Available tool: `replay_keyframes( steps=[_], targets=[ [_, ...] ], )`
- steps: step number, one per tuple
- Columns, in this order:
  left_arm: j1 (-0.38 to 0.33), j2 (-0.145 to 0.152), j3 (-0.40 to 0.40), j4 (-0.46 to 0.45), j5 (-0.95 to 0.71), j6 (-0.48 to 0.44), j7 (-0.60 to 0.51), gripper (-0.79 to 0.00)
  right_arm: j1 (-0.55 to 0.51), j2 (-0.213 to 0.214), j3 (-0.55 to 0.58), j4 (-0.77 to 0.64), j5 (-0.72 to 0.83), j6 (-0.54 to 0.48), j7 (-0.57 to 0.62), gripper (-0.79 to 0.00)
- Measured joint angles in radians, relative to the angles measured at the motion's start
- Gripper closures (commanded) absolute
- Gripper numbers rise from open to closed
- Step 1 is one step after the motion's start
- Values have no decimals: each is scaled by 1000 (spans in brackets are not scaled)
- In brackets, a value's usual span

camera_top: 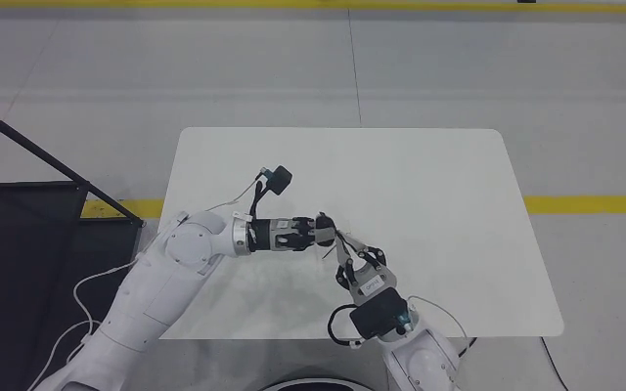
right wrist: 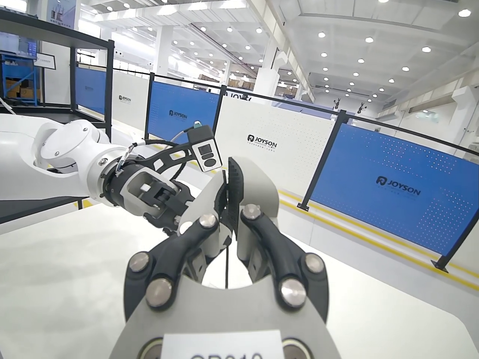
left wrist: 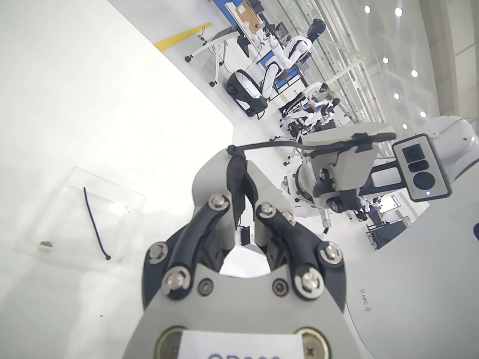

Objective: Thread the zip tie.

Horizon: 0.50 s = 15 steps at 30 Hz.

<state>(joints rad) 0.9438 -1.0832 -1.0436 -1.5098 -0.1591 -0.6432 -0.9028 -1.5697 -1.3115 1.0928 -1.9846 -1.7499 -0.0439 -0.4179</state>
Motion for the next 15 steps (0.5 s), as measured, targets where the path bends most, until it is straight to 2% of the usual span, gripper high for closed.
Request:
replay_keyframes(
  steps=[10, 15],
  targets=[
    [23, 2, -19, -20, 45, 6, 61, 0, -14, 6, 18, -12, -21, -11, 10, 0],
    [34, 3, -24, -44, 121, 30, 105, 0, -19, 9, 22, -17, -27, -15, 12, 0]
  ],
)
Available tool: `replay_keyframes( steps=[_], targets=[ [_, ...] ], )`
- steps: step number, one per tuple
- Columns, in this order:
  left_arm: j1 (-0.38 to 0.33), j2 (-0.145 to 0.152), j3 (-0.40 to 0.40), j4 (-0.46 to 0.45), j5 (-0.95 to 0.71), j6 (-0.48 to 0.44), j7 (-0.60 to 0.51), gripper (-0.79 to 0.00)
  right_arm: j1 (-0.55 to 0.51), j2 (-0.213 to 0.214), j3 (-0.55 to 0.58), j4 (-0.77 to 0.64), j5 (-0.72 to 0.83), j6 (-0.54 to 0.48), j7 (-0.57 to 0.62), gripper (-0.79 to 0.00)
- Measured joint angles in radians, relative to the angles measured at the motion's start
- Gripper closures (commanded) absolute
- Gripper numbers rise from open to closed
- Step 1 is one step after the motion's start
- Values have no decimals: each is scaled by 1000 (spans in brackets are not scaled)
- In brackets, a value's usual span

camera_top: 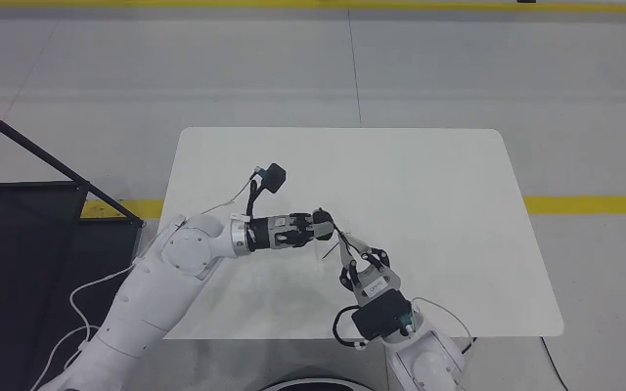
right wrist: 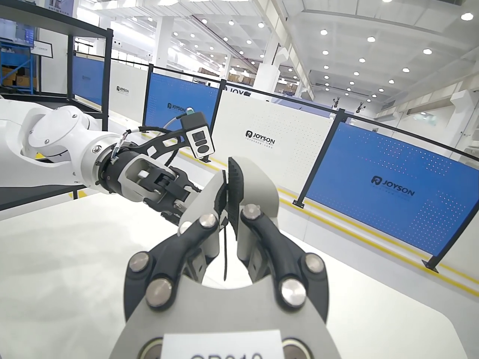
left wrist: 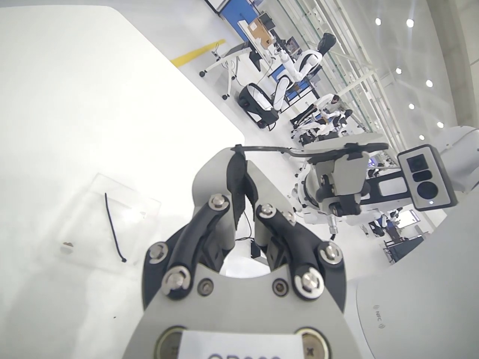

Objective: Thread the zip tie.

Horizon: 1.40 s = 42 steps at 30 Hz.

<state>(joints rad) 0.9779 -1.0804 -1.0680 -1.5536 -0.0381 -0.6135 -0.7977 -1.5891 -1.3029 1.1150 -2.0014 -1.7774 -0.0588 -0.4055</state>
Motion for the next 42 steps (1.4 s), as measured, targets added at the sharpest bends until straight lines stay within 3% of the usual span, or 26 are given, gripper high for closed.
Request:
replay_keyframes(
  steps=[8, 17, 42],
  targets=[
    [36, -2, -4, -66, 183, 45, 123, 0, -1, 2, 1, 0, -14, -1, 10, 0],
    [85, 1, -29, -110, 276, 28, 219, 0, -4, 5, 8, 0, -21, 8, 18, 0],
    [128, -2, -36, -167, 422, 73, 295, 0, 12, 7, -16, 16, -44, 8, 32, 0]
  ],
)
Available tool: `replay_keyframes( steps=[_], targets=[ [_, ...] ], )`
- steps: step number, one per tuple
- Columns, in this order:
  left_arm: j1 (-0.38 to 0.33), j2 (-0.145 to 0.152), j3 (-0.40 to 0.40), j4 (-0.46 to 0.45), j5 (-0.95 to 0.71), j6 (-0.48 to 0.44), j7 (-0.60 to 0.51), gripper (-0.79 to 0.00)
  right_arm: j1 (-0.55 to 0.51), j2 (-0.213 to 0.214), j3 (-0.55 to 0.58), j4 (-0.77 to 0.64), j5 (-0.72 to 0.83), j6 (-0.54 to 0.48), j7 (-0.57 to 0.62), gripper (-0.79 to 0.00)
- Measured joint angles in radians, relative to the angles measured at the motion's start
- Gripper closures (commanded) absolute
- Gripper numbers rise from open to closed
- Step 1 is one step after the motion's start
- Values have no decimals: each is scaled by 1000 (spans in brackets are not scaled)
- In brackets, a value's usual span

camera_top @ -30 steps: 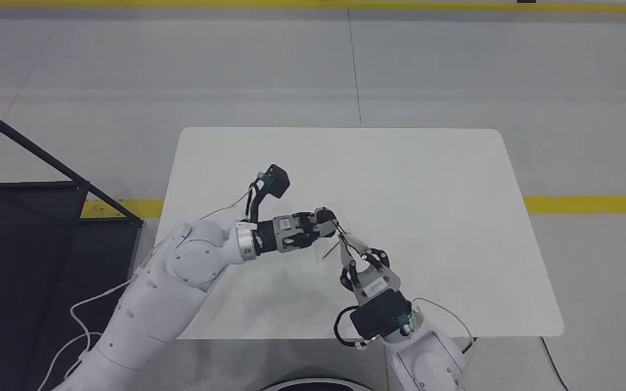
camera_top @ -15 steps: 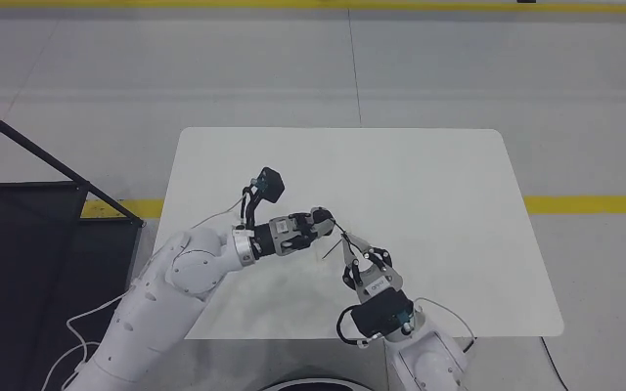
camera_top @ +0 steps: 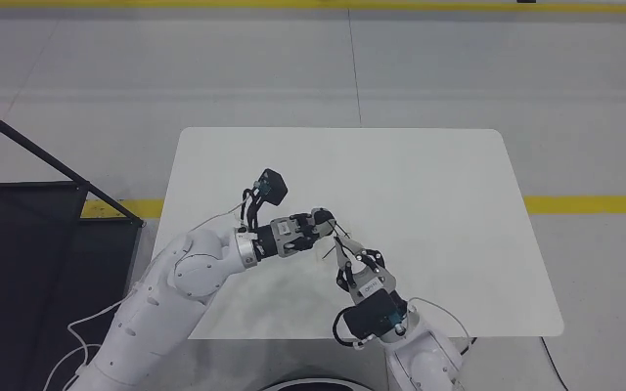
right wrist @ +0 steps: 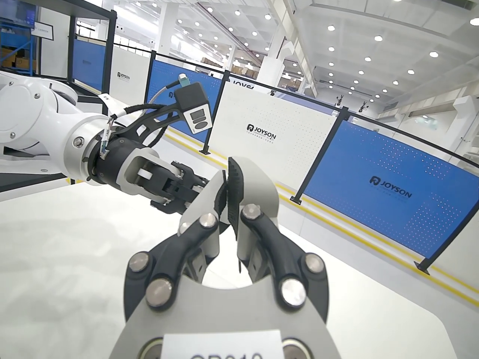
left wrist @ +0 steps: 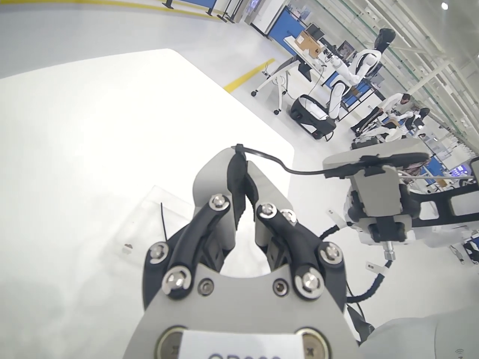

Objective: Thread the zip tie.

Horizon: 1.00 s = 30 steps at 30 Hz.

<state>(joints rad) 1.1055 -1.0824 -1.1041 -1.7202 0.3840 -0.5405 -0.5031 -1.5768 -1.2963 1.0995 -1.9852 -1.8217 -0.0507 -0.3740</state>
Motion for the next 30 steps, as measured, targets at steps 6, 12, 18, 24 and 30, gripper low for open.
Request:
replay_keyframes(
  steps=[6, 12, 18, 24, 30],
  targets=[
    [14, -2, 3, -24, 76, 26, 39, 0, 4, 0, -4, 2, -3, 10, 6, 0],
    [34, -5, 11, -52, 160, 47, 83, 0, 4, -2, 1, 2, -4, 49, 3, 0],
    [45, -7, 10, -63, 199, 59, 107, 0, -1, -5, 8, -1, 26, 107, -28, 0],
    [42, -9, 11, -62, 208, 64, 105, 0, -3, -4, 5, 2, 25, 86, -39, 0],
    [41, -12, 13, -68, 245, 83, 111, 0, 6, -4, -6, 9, 8, 69, -29, 0]
  ],
)
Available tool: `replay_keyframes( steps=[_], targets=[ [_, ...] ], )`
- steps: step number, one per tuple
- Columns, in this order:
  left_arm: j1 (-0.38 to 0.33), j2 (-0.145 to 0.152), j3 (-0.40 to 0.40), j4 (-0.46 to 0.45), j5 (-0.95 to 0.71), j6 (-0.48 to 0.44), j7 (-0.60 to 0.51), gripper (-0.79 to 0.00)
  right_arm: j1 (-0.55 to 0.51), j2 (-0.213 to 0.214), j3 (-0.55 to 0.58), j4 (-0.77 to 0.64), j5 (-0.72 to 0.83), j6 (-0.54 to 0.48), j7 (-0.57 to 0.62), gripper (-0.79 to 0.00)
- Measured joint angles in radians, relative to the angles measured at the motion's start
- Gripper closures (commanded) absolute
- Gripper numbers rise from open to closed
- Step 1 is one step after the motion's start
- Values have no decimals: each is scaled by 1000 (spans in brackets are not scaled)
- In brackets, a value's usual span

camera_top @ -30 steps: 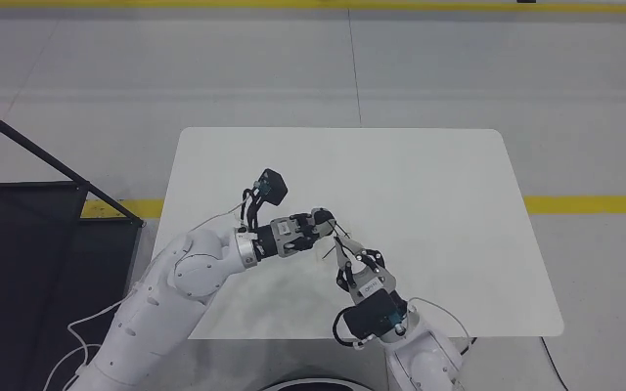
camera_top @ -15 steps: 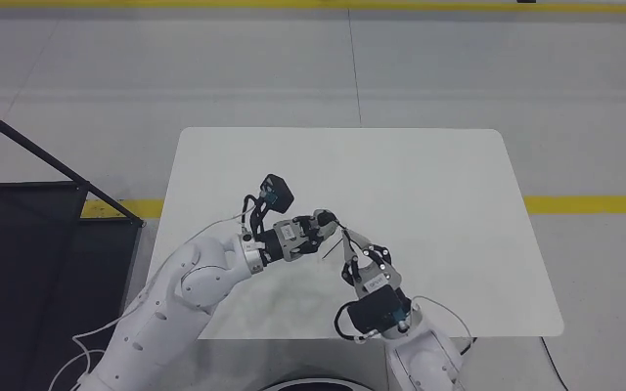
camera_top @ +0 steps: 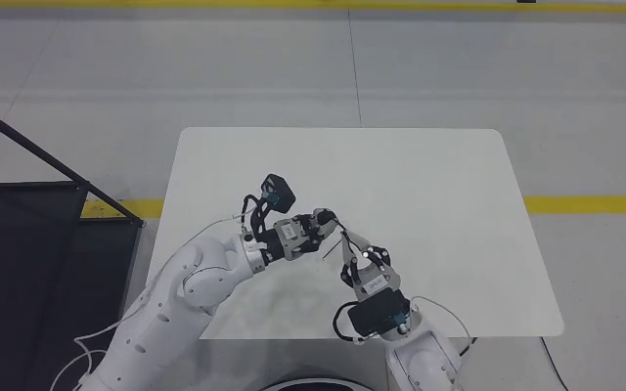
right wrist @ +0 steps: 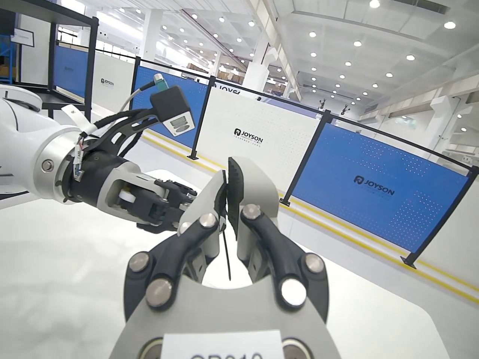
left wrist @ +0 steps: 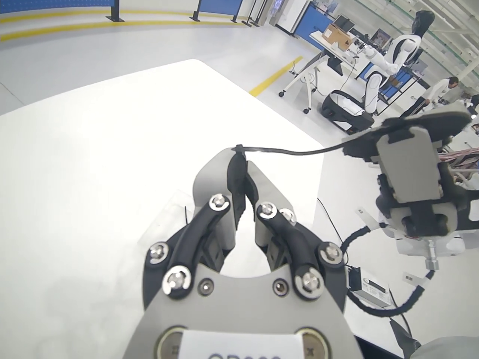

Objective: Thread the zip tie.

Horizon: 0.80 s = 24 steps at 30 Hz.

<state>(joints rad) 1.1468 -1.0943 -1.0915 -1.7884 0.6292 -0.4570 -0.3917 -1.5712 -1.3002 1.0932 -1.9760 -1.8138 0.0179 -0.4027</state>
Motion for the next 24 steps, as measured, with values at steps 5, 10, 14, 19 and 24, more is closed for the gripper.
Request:
replay_keyframes(
  steps=[5, 10, 14, 19, 24],
  targets=[
    [4, -3, 8, -6, 35, 13, 14, 0, 9, -2, -8, 10, 0, 8, 5, 0],
    [6, -6, 13, -7, 44, 10, 20, 0, 16, -3, -10, 16, 4, 9, 11, 0],
    [1, -8, 9, 7, -27, -20, 6, 0, 15, -3, -7, 15, 8, 9, 14, 0],
    [-12, -6, -17, 31, -105, -44, -22, 0, 5, -1, 6, 4, 21, 3, 4, 0],
    [-16, -7, -24, 39, -133, -46, -34, 0, -3, 1, 16, -2, 32, -7, -8, -425]
  ],
)
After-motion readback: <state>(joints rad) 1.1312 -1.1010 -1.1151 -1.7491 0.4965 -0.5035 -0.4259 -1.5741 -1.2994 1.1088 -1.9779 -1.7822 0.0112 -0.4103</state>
